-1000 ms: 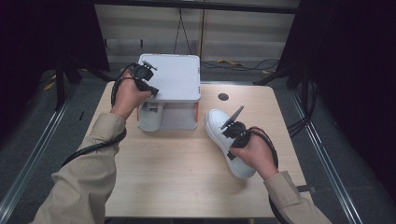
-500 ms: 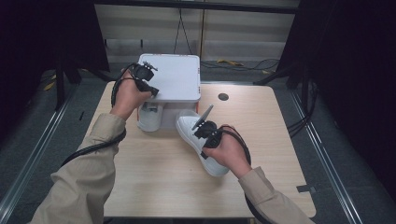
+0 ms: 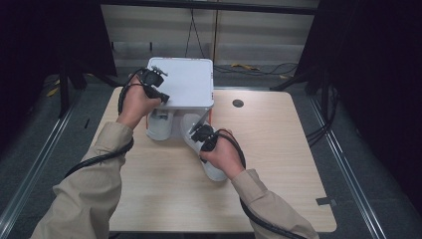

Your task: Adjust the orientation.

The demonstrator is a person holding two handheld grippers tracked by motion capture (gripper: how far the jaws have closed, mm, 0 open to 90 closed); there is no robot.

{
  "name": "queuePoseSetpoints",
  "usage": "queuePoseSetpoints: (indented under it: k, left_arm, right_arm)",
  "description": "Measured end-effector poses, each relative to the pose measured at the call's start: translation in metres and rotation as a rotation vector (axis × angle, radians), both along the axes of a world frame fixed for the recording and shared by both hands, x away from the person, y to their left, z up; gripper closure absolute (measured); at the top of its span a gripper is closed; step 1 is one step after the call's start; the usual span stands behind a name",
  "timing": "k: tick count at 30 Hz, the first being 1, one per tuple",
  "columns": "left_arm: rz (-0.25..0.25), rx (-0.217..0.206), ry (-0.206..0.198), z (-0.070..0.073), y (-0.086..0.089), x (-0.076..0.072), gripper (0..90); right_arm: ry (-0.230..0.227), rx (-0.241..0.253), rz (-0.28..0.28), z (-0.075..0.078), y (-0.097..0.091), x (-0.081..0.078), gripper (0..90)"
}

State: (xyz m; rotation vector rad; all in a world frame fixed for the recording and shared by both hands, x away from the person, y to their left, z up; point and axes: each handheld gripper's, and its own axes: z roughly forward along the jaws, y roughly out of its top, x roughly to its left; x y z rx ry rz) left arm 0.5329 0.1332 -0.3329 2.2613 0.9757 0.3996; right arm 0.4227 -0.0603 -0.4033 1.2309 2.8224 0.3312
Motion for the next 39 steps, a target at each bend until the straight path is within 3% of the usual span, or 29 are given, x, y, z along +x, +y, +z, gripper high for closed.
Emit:
queuePoseSetpoints:
  k: [1,6,9,13,14,15,20,27,33,39]
  left_arm:
    - [0.002,-0.005,0.002,0.0,0.0,0.0,90.0]
    - [0.004,-0.008,0.0,-0.001,-0.001,-0.001,90.0]
    - [0.003,-0.005,0.001,0.0,-0.001,0.0,90.0]
    - [0.002,-0.014,0.0,-0.001,0.001,-0.001,90.0]
    - [0.002,-0.014,0.0,-0.001,0.001,-0.001,90.0]
    - [0.0,-0.014,0.002,-0.001,0.001,0.0,90.0]
    - [-0.001,-0.017,0.001,-0.001,0.001,0.0,90.0]
    - [0.0,-0.014,0.003,-0.001,0.001,0.0,90.0]
    - [0.0,-0.014,0.001,-0.001,0.001,-0.001,90.0]
    - [0.003,-0.026,0.001,-0.002,0.002,-0.001,90.0]
  right_arm:
    - [-0.02,-0.024,0.02,0.002,0.009,0.001,81.3]
    - [-0.032,-0.045,0.041,0.001,0.022,0.002,80.3]
    - [-0.045,-0.036,0.039,0.0,0.028,0.003,79.6]
    - [-0.049,0.022,0.001,-0.001,0.032,0.006,79.5]
    - [-0.049,0.022,0.001,-0.001,0.032,0.006,79.5]
    - [-0.077,-0.002,0.014,-0.002,0.036,0.006,80.4]
    - [-0.06,0.035,0.001,-0.007,0.037,0.016,81.4]
    - [-0.05,0.049,-0.026,-0.012,0.039,0.034,77.3]
    - [-0.078,0.076,-0.009,-0.012,0.032,0.027,71.3]
    - [-0.091,0.111,0.044,0.011,0.018,0.009,64.8]
